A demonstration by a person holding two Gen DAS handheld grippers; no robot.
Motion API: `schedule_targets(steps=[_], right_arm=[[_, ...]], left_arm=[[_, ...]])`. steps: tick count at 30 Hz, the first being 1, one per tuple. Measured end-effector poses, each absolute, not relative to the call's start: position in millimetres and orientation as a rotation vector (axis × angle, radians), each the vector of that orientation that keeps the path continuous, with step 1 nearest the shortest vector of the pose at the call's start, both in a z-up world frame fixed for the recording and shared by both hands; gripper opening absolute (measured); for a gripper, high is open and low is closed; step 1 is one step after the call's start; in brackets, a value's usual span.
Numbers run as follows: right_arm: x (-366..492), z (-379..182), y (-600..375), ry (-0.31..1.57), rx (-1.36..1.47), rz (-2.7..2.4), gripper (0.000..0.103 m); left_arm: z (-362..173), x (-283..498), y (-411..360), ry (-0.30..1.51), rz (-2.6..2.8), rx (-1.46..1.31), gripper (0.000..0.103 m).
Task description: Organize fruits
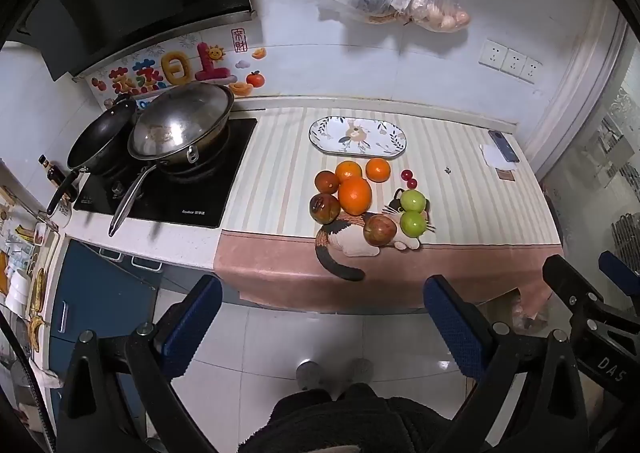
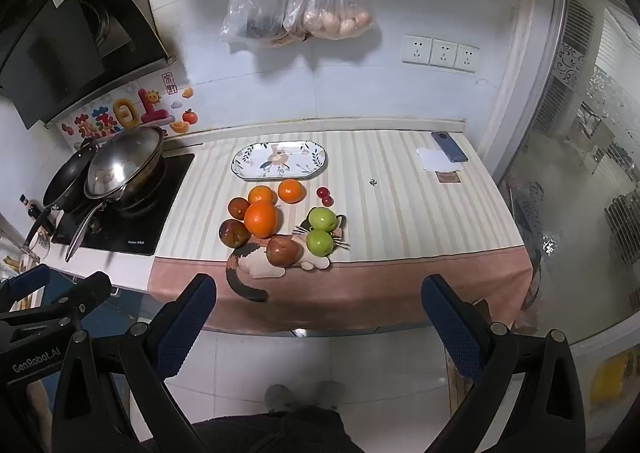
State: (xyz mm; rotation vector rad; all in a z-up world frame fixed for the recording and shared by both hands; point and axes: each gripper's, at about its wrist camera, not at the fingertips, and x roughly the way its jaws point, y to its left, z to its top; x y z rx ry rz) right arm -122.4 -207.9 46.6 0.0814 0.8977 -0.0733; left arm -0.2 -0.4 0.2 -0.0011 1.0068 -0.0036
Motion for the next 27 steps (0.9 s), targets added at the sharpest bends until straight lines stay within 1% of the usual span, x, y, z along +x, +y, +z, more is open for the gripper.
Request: schedule_targets(steps=[10, 27], right_arm=[[-130.0, 46.9, -200.2, 0.894, 0.086, -0.081, 0.103], [-124.3, 52.1, -200.7, 0.896, 0.087, -0.072, 0.103]], left_arm=[[0.0, 2.7, -7.6, 1.002, -0.001, 0.013, 0.103], [6.7, -0.8, 3.2, 0.989, -0.009, -0.002, 0.103]])
